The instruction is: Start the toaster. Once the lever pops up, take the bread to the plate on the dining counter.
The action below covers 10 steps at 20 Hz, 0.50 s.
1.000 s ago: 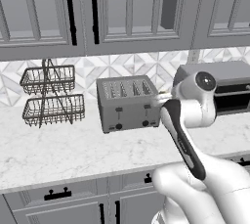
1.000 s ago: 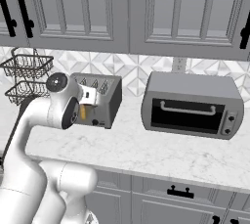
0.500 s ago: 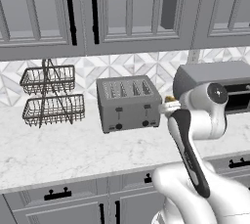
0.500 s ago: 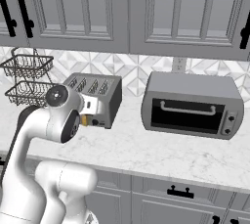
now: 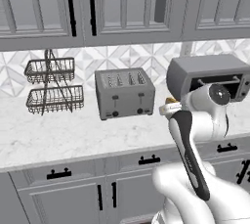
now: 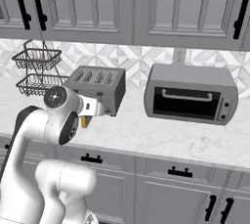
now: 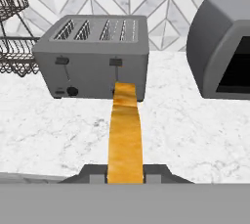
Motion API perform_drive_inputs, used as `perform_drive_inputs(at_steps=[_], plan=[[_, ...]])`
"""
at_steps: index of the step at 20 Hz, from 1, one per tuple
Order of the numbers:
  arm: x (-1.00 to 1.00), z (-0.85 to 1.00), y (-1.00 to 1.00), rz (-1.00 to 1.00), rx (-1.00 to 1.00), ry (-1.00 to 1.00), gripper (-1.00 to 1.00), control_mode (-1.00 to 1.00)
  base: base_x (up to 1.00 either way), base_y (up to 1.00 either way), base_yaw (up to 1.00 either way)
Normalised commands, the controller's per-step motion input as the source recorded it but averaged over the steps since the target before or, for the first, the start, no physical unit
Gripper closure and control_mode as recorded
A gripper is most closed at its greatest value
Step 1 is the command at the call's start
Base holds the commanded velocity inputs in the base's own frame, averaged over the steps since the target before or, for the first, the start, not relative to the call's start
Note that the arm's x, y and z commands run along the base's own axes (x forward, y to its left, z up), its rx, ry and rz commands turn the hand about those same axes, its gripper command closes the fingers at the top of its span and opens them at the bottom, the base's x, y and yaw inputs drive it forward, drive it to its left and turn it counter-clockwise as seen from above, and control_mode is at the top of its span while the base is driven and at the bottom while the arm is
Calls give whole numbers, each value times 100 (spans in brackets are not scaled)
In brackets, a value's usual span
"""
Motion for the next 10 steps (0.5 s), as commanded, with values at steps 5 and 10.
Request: perform_drive_inputs(at_steps=[5,10], plan=[[0,0,0,0,0,0,100,100,-74,5,-2],[0,0,0,0,0,0,100,100,-10,0,-60]])
